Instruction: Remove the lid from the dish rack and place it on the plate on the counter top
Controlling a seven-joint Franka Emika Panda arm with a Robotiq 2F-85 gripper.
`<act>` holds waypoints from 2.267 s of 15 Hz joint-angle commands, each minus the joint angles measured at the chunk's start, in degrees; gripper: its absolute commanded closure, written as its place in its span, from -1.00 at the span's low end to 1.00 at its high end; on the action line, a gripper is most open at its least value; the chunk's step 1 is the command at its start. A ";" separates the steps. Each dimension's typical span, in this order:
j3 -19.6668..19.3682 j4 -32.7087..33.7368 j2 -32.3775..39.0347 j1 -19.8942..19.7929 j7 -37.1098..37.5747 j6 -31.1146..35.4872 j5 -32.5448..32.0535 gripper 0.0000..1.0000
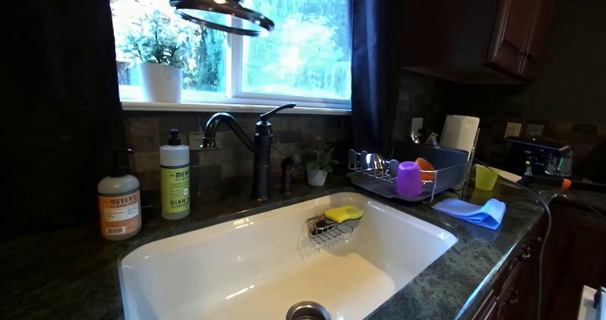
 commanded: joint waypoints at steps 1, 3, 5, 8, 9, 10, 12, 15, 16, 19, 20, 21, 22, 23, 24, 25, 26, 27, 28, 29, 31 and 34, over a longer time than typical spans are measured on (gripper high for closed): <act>3.74 0.44 3.85 4.29 -2.49 5.25 0.67 0.51; 5.18 0.75 6.31 6.44 -2.54 7.47 0.48 0.51; 6.03 0.29 8.19 7.58 -2.62 8.51 1.09 0.51; 7.53 -1.18 10.46 8.36 -3.51 7.53 2.92 0.51; 8.13 -2.26 11.18 8.39 -4.06 7.84 3.85 0.51; 8.60 -2.66 11.48 8.18 -4.84 7.14 4.59 0.51; 7.89 -2.44 11.72 8.61 -3.83 7.91 3.42 0.01; 8.23 -2.69 12.52 8.47 -4.93 7.91 4.30 0.01; 8.27 -2.65 12.51 8.38 -5.02 7.91 4.39 0.01; 8.21 -0.94 16.64 10.29 -4.33 7.27 3.52 0.51; 6.74 0.09 18.73 12.17 -5.33 7.36 4.92 0.51; 6.75 0.55 20.46 12.97 -5.34 7.40 5.20 0.51; 6.66 0.60 22.32 14.02 -5.26 8.33 5.47 0.51; 6.47 1.12 23.92 14.91 -5.28 8.74 5.59 0.51; 6.22 1.53 25.69 16.01 -4.96 9.36 5.60 0.51; 6.09 2.07 27.48 17.11 -4.86 10.41 5.71 0.51; 5.52 2.56 28.81 18.49 -4.00 10.99 5.17 0.51; 4.71 3.40 30.30 19.83 -3.12 11.30 4.46 0.51; 4.12 4.03 30.95 20.54 -2.55 10.74 4.32 0.51; 4.44 3.76 31.33 20.55 -1.42 10.80 3.34 0.51; 3.21 3.82 31.56 21.52 0.68 10.39 2.38 0.51; 1.39 4.93 32.17 23.09 3.10 9.76 0.05 0.51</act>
